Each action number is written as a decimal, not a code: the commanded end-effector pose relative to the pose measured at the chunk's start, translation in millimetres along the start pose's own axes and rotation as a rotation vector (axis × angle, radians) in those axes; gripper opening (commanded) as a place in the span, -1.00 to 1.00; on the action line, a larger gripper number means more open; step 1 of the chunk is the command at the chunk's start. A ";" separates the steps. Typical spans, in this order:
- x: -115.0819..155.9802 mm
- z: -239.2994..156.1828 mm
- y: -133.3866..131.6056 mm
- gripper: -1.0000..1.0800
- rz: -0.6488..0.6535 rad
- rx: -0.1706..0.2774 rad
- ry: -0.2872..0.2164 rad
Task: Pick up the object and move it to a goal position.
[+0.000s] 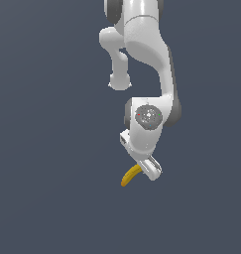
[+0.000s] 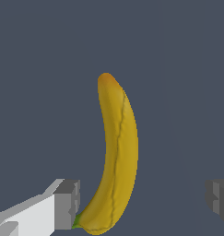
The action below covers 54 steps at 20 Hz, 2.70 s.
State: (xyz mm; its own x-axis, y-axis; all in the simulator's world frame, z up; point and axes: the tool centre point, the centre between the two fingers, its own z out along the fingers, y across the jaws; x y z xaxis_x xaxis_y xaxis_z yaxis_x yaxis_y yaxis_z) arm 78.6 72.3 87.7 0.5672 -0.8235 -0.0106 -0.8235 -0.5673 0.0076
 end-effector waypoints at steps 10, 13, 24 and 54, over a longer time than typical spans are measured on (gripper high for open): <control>-2.5 15.5 -19.1 0.92 0.201 0.007 0.008; -2.9 17.4 -21.4 0.92 0.225 0.008 0.009; -3.5 28.8 -22.5 0.92 0.237 0.009 0.009; -3.3 65.8 -19.0 -1.00 0.241 0.008 0.009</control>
State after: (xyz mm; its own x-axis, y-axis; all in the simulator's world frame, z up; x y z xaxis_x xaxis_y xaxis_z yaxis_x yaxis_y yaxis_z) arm 92.0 86.7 19.2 0.3547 -0.9350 -0.0007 -0.9350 -0.3547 0.0035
